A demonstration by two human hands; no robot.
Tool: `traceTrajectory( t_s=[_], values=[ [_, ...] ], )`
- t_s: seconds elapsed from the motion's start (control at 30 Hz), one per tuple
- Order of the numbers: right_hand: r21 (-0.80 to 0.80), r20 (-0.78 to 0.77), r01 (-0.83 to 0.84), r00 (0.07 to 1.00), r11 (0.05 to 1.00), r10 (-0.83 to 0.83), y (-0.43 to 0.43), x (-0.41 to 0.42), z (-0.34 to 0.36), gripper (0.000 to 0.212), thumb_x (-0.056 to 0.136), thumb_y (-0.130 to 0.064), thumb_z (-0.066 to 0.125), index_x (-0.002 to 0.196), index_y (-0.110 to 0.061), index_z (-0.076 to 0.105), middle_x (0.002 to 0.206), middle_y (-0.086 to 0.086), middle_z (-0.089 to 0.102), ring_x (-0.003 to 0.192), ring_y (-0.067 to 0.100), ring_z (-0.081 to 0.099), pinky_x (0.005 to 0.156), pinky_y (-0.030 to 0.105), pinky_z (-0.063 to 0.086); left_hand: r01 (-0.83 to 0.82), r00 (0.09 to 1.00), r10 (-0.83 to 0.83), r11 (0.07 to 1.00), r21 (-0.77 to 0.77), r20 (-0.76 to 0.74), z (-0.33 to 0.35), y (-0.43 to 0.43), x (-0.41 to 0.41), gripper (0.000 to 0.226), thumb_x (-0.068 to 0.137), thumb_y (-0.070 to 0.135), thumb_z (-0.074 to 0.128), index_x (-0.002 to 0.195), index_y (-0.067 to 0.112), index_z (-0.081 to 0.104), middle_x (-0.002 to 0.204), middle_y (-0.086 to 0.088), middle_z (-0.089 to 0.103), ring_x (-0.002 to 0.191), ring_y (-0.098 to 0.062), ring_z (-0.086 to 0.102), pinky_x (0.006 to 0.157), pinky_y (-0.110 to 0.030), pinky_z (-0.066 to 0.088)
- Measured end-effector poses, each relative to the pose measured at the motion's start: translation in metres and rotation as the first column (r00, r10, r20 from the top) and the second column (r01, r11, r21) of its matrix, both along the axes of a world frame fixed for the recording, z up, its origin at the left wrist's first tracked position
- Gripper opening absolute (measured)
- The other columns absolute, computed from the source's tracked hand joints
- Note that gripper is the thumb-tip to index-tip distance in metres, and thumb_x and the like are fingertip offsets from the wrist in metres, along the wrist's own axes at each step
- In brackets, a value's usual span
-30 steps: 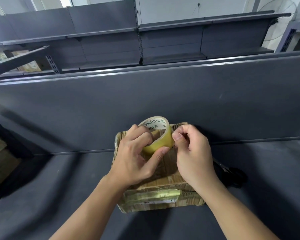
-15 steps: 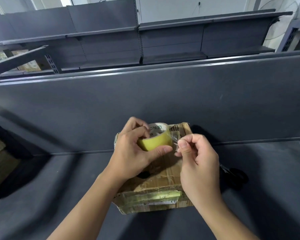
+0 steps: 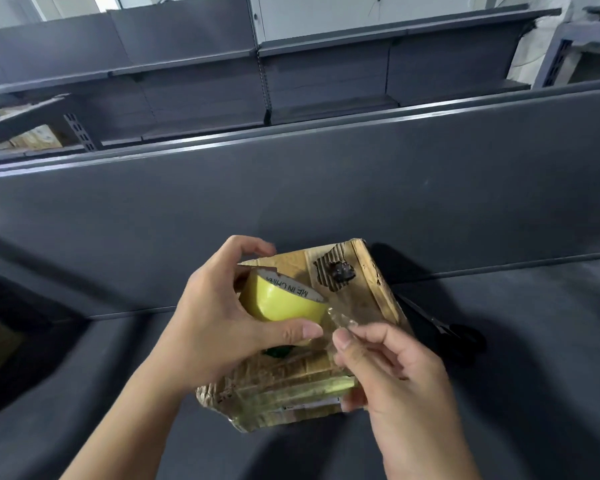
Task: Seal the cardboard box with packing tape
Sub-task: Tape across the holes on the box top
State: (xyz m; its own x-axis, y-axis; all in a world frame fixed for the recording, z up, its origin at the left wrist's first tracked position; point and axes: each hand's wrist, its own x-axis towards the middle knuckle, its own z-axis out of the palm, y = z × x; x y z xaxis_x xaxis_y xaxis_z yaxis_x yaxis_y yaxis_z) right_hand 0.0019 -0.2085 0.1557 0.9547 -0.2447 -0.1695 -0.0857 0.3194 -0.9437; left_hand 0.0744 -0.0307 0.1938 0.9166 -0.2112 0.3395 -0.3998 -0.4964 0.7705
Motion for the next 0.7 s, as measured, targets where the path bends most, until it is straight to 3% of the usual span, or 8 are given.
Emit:
traceTrajectory(
  t_s=[0.1,0.2,0.3,0.4,0.53,0.63,0.7],
  values=[
    [0.009,-0.032,0.127,0.991,0.992,-0.127,0.004,-0.006,0.001,0.004,0.073,-0.022,0.082,0.071,-0.021,0.078,0.068,0.005,0.075,0.052,0.009,0.065,0.039,0.026,0.047,0.029,0.999,-0.028,0.999,0.018,-0.015,0.001,-0.004,0.006,0.092,0.036,0.076,0.092,0.113,0.041,0.055,0.11,0.008,0.07,0.095,-0.016,0.07,0.081,-0.047,0.059],
    [0.106,-0.074,0.144,0.988,0.984,-0.136,-0.001,-0.009,0.005,0.005,0.072,-0.022,0.079,0.073,-0.017,0.078,0.072,0.009,0.076,0.056,0.016,0.07,0.04,0.029,0.046,0.05,0.999,-0.049,0.999,0.017,-0.009,0.003,-0.012,0.016,0.094,0.035,0.074,0.093,0.114,0.039,0.055,0.109,0.012,0.062,0.1,-0.015,0.067,0.087,-0.046,0.058],
    [0.209,-0.115,0.152,0.985,0.966,-0.13,-0.004,-0.008,0.006,0.012,0.076,-0.016,0.077,0.084,-0.008,0.075,0.071,0.01,0.075,0.053,0.021,0.068,0.041,0.028,0.045,0.087,0.996,-0.085,0.993,-0.076,0.03,0.0,-0.033,0.024,0.092,0.04,0.059,0.097,0.118,0.027,0.059,0.109,0.007,0.066,0.104,-0.015,0.069,0.091,-0.04,0.057],
    [0.302,-0.171,0.186,0.975,0.935,-0.139,-0.004,-0.008,0.002,0.012,0.074,-0.012,0.078,0.082,-0.006,0.073,0.071,0.011,0.074,0.055,0.021,0.07,0.047,0.028,0.049,0.157,0.988,-0.152,0.963,-0.218,0.043,-0.008,-0.056,0.03,0.076,0.051,0.036,0.1,0.114,0.015,0.063,0.107,-0.005,0.072,0.098,-0.02,0.069,0.085,-0.038,0.057],
    [0.366,-0.212,0.246,0.961,0.897,-0.177,-0.006,-0.012,-0.001,0.011,0.075,-0.01,0.079,0.082,-0.005,0.073,0.076,0.014,0.077,0.062,0.027,0.075,0.056,0.032,0.059,0.212,0.975,-0.223,0.948,-0.236,-0.018,-0.019,-0.074,0.04,0.066,0.061,0.015,0.099,0.118,0.011,0.067,0.11,-0.012,0.072,0.099,-0.02,0.069,0.091,-0.04,0.057],
    [0.405,-0.245,0.278,0.951,0.871,-0.189,-0.008,-0.017,-0.002,0.014,0.077,-0.008,0.078,0.089,-0.004,0.072,0.078,0.012,0.078,0.064,0.031,0.076,0.065,0.037,0.059,0.223,0.968,-0.24,0.954,-0.202,-0.068,-0.024,-0.077,0.043,0.082,0.053,0.028,0.103,0.126,0.02,0.065,0.114,-0.002,0.073,0.1,-0.01,0.069,0.089,-0.027,0.056],
    [0.43,-0.282,0.292,0.942,0.854,-0.181,-0.007,-0.02,-0.005,0.017,0.076,-0.01,0.079,0.092,-0.005,0.073,0.08,0.01,0.079,0.062,0.029,0.076,0.065,0.037,0.058,0.232,0.965,-0.249,0.958,-0.171,-0.082,-0.028,-0.077,0.042,0.09,0.05,0.041,0.099,0.131,0.022,0.063,0.113,0.001,0.073,0.099,-0.008,0.07,0.088,-0.03,0.058]
  ],
)
